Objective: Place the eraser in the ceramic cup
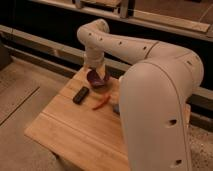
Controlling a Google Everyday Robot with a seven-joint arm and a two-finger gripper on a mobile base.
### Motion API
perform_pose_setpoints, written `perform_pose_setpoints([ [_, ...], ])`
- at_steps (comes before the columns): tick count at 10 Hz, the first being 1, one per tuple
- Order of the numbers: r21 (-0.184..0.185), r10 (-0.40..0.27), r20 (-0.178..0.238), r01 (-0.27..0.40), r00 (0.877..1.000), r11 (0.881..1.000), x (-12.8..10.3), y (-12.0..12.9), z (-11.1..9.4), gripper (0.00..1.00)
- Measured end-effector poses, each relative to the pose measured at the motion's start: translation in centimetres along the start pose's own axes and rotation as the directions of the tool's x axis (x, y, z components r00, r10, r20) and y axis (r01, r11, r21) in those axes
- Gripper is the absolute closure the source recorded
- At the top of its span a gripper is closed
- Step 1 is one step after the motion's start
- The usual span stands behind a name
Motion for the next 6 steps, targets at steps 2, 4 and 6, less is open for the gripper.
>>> perform_pose_setpoints([
  [2, -0.037, -0.04, -0.011, 0.04, 0.999, 0.999, 0.3, 1.9, -0.3, 0.35],
  [4, -0.068, -0.09, -0.046, 0.086, 0.995, 0.994, 1.8, 4.2, 0.6, 0.35],
  [6, -0.06, -0.122, -0.08, 0.118, 0.989, 0.991, 3.2, 5.0, 2.6, 0.35],
])
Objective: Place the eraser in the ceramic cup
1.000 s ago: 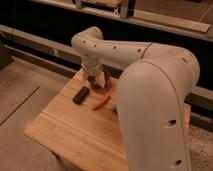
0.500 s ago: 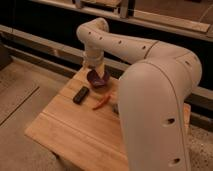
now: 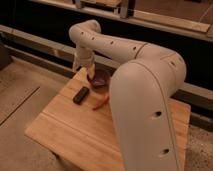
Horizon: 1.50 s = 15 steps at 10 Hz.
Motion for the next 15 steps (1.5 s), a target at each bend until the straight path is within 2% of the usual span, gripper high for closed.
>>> perform_pose_setpoints([
  [3, 0.065, -0.05, -0.023, 0.052, 0.998, 0.997, 0.5, 0.3, 3.0, 0.35],
  [4, 0.076, -0.067, -0.033, 0.069, 0.997, 0.995, 0.7, 0.9, 3.7, 0.35],
  [8, 0.078, -0.108, -0.092, 0.115, 0.99, 0.99, 2.3, 3.3, 6.8, 0.35],
  [9, 0.079, -0.108, -0.098, 0.116, 0.989, 0.99, 2.4, 3.3, 7.1, 0.35],
  [10, 0.091, -0.099, -0.125, 0.111, 0.987, 0.99, 2.8, 3.0, 8.4, 0.35],
  [11, 0.105, -0.086, -0.136, 0.101, 0.987, 0.989, 2.8, 2.5, 9.2, 0.35],
  [13, 0.157, -0.045, -0.142, 0.068, 0.989, 0.985, 2.4, 1.1, 10.8, 0.35],
  [15, 0.176, -0.032, -0.15, 0.058, 0.988, 0.983, 2.3, 0.8, 11.8, 0.35],
])
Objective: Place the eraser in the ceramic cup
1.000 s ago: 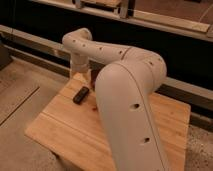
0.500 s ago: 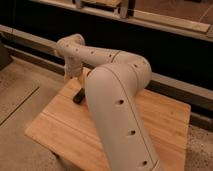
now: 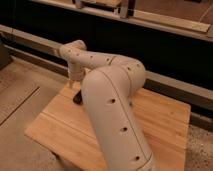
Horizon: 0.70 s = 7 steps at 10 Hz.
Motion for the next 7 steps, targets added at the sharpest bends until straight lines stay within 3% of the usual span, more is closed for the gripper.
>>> perform_pose_setpoints([
  [4, 0.002, 0.0, -0.045, 0.0, 0.999, 1.0, 0.4, 0.4, 2.1, 0.35],
  [7, 0.018, 0.056, -0.082, -0.055, 0.995, 0.998, 0.0, -1.5, 3.7, 0.36],
])
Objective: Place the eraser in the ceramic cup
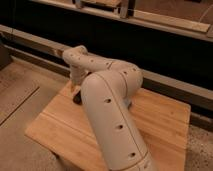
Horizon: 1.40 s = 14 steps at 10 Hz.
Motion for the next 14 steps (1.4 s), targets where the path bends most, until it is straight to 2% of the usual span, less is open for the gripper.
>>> perform_pose_setpoints([
  [1, 0.005, 0.02, -0.002, -0.02, 1.0, 1.0, -0.4, -0.6, 0.4, 0.43],
  [3, 0.001, 0.034, 0.006, -0.034, 0.999, 0.999, -0.9, -0.9, 0.5, 0.65],
  [6, 0.0, 0.016, 0.034, -0.016, 0.999, 1.0, -1.3, -0.4, -0.2, 0.93],
  [7, 0.0, 0.005, 0.053, -0.005, 0.999, 1.0, -1.4, -0.2, -0.8, 0.98],
  [10, -0.023, -0.039, 0.153, 0.043, 0.988, 0.999, -1.7, 1.4, -5.5, 1.0],
  [11, -0.044, -0.044, 0.193, 0.054, 0.98, 0.998, -1.7, 1.8, -8.0, 1.0],
  [13, -0.072, -0.03, 0.276, 0.052, 0.961, 0.996, -1.8, 0.9, -13.1, 1.0],
  [14, -0.078, -0.009, 0.311, 0.035, 0.95, 0.996, -2.1, -0.4, -15.2, 1.0],
])
